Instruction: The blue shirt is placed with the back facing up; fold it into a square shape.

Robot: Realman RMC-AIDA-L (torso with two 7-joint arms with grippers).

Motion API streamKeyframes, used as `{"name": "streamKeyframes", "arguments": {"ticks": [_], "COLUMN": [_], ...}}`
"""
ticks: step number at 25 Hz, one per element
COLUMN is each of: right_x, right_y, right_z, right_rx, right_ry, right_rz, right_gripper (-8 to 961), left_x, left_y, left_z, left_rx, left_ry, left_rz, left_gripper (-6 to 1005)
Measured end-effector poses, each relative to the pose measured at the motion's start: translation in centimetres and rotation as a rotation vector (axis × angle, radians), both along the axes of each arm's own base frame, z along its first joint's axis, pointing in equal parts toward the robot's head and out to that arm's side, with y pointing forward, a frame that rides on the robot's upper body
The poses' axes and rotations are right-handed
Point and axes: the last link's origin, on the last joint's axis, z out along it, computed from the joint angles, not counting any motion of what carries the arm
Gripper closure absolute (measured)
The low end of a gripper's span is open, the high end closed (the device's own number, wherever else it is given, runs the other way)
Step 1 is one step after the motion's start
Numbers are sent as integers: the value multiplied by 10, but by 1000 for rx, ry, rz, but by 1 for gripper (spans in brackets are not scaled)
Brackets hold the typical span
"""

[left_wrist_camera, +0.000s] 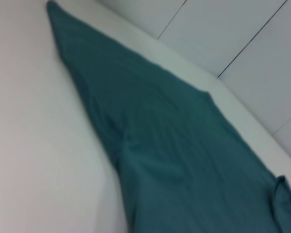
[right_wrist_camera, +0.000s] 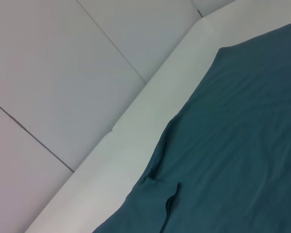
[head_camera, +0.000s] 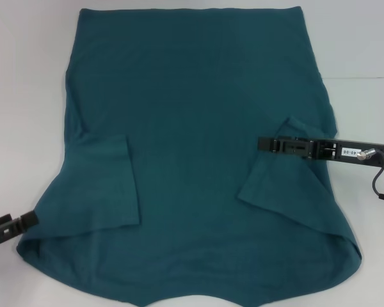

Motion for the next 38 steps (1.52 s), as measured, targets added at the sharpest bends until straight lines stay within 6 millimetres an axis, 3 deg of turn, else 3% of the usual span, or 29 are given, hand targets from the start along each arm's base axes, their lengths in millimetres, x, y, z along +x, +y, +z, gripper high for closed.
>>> {"name": "streamKeyframes", "arguments": {"ticks": [22,38], "right_x": [2,4], "right_y": [-1,-3], "right_z": [-1,-1], "right_rx": [0,0], "right_ry": [3,3], "right_rz": [-13,-21], "right_gripper": [31,30], "left_x": [-10,21], "left_y": [4,9], "left_z": [-17,-26], "left_rx": [-67,-190], "left_ry": [71,6], "left_rz": [48,-110], "left_gripper": [137,137]}}
